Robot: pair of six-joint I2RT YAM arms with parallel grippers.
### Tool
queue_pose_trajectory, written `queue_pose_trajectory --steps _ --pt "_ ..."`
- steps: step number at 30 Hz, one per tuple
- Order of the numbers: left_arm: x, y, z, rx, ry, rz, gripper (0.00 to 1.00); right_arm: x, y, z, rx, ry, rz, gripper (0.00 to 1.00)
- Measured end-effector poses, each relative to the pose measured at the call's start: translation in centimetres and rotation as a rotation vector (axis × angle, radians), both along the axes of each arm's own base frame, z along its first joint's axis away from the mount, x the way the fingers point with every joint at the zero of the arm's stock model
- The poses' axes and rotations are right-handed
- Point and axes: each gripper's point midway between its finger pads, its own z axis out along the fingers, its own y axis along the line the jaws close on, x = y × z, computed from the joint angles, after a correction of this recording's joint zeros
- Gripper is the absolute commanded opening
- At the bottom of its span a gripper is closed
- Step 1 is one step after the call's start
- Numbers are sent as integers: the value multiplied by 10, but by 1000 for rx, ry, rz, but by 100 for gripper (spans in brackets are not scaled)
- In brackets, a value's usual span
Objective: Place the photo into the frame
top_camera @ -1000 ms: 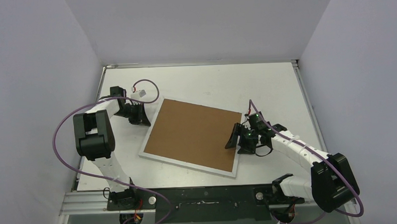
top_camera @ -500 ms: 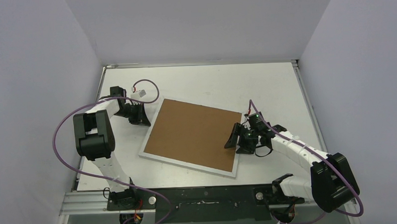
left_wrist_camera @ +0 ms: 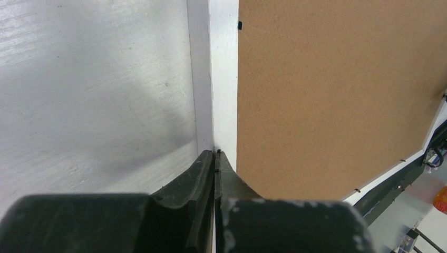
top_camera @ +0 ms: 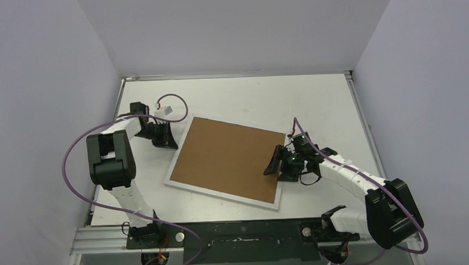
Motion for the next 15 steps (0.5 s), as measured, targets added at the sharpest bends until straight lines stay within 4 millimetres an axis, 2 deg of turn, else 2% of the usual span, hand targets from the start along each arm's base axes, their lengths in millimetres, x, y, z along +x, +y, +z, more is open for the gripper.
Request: queue_pose_trajectory --steps 15 --pt "0 0 0 0 0 1 0 -8 12 -7 -74 -8 68 60"
